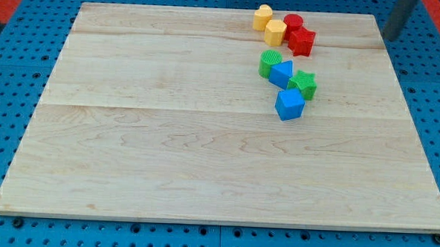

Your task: Move the yellow heart to the left of the triangle

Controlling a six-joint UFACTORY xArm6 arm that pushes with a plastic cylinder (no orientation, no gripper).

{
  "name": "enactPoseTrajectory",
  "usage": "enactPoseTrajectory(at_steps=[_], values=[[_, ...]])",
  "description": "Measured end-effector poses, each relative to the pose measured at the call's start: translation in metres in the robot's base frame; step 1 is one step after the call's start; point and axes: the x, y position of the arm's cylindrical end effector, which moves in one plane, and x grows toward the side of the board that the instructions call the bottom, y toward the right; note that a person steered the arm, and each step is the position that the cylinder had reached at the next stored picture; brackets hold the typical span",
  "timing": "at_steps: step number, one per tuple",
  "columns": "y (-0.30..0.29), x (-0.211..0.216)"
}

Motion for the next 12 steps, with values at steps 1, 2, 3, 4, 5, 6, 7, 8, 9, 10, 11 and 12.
enactPoseTrajectory(at_steps=[1,2,3,4,5,6,7,8,9,10,11,12], values=[[-0.029,-0.032],[-0.035,-0.032],[-0.158,-0.032],[-0.257,-0.031],[-0.344,-0.03],[-0.361,-0.014],[-0.381,0.02],[-0.366,0.042],[-0.347,0.046],[-0.35,0.083],[-0.35,0.099],[-0.371,0.111]])
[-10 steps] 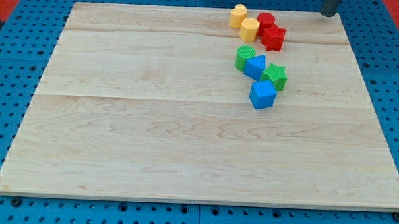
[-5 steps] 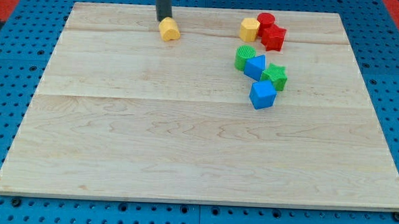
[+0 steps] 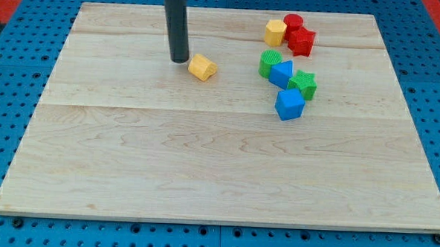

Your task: Move the yellow heart to the left of the triangle

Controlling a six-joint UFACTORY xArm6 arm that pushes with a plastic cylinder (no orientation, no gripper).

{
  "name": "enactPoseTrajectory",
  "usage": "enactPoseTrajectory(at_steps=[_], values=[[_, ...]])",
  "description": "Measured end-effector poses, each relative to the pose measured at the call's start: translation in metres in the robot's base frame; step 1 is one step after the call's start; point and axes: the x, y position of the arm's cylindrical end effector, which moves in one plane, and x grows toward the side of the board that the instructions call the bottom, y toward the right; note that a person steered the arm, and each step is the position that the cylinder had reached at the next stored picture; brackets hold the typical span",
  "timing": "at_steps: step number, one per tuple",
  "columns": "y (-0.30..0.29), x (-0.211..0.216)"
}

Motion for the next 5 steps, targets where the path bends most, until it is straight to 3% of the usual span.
enactPoseTrajectory(at_steps=[2,4,5], values=[[0.097,0.031],[0.041,0.029],[0.063,0.051]])
